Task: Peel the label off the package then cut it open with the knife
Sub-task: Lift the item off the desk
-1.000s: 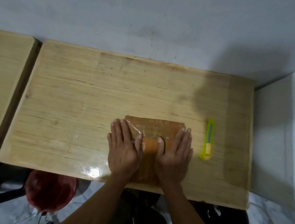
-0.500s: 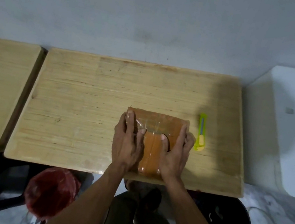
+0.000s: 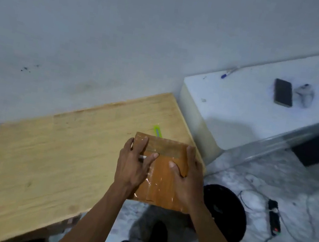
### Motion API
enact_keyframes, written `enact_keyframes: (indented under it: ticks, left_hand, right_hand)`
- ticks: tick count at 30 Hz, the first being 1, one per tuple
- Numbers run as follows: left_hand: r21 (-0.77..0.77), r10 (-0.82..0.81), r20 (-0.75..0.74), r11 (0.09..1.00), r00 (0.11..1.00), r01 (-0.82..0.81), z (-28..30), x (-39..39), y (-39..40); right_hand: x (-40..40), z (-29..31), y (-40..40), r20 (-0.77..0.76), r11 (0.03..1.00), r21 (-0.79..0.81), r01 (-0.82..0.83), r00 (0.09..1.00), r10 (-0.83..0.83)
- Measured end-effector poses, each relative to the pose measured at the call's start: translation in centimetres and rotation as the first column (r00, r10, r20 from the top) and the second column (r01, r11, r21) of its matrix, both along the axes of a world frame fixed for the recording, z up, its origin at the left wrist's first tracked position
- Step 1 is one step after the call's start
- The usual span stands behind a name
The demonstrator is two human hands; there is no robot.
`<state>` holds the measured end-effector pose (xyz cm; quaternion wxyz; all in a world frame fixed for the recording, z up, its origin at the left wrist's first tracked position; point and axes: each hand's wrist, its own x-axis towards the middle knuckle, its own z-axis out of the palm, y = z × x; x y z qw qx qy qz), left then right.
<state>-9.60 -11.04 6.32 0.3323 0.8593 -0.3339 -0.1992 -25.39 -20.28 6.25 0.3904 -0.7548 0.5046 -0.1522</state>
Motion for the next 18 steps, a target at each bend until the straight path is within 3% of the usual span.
enact_keyframes:
  ticks: [8, 14, 18]
  left_hand:
    - [0.087, -0.431, -0.133, 0.892, 0.892, 0.444, -0.6, -11.5, -0.7]
    - [0.143, -0.601, -0.214, 0.761, 0.77, 0.633, -2.6, -18.9, -3.0]
    - [0.236, -0.624, -0.268, 0.697, 0.734, 0.678, -4.2, -23.1, -5.5]
  right_hand:
    - [-13.8, -0.3, 3.8, -0.014, 0.873, 0.102, 0.477, 0.878, -0.479]
    - [-22.5, -2.7, 6.1, -0.18, 0.805, 0.147, 0.574, 0.816, -0.549]
    - [-26.6, -5.0, 5.2, -0.193, 0.736, 0.213, 0.643, 0.766, -0.614]
